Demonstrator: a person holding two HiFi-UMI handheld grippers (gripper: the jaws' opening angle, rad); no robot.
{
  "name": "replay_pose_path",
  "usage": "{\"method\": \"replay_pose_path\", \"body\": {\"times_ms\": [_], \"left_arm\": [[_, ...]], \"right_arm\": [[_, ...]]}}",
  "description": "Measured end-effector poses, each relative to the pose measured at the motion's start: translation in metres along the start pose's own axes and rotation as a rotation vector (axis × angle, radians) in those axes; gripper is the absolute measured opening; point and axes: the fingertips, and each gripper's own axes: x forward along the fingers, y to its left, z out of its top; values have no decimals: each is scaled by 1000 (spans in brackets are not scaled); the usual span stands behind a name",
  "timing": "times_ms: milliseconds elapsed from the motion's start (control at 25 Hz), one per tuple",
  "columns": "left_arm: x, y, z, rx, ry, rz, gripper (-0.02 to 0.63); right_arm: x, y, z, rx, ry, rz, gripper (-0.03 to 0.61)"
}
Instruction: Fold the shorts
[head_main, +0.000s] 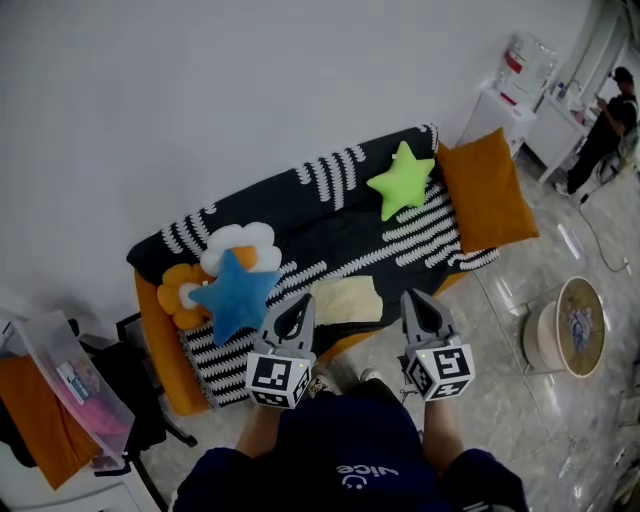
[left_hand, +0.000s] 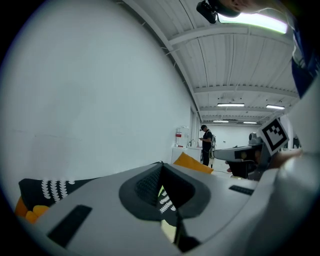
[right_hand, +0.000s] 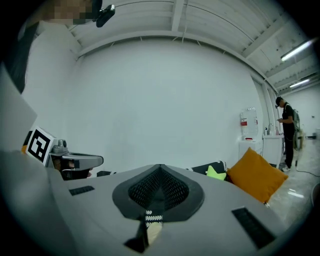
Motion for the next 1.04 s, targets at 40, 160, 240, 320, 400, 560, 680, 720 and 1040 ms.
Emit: {"method": "replay_pose_path", "body": {"times_ms": [40, 160, 240, 320, 400, 560, 680, 720, 1040], "left_arm": [[-1, 2, -1, 0, 0, 4, 2], [-5, 6, -3, -1, 5, 15, 2], [-6, 9, -5, 1, 11, 24, 2], [-7, 13, -6, 0, 15, 33, 2], [-9, 17, -7, -6, 17, 41, 2], [-11, 22, -10, -10, 24, 52, 2], [-10, 26, -10, -11, 27, 59, 2], [-10, 26, -11, -10, 28, 60, 2], [-9, 30, -16, -7, 38, 68, 2]], "right_arm": [[0, 2, -1, -11, 0, -1, 8], [0, 11, -1, -53, -5, -1, 8], [0, 16, -1, -76, -6, -1, 8], [1, 19, -1, -95, -9, -3, 8], [2, 21, 0, -107, -11, -5, 8], [2, 25, 2, -131, -18, -11, 8], [4, 25, 4, -138, -27, -15, 8], [5, 26, 4, -140, -28, -16, 8], [8, 27, 2, -140, -47, -24, 8]]}}
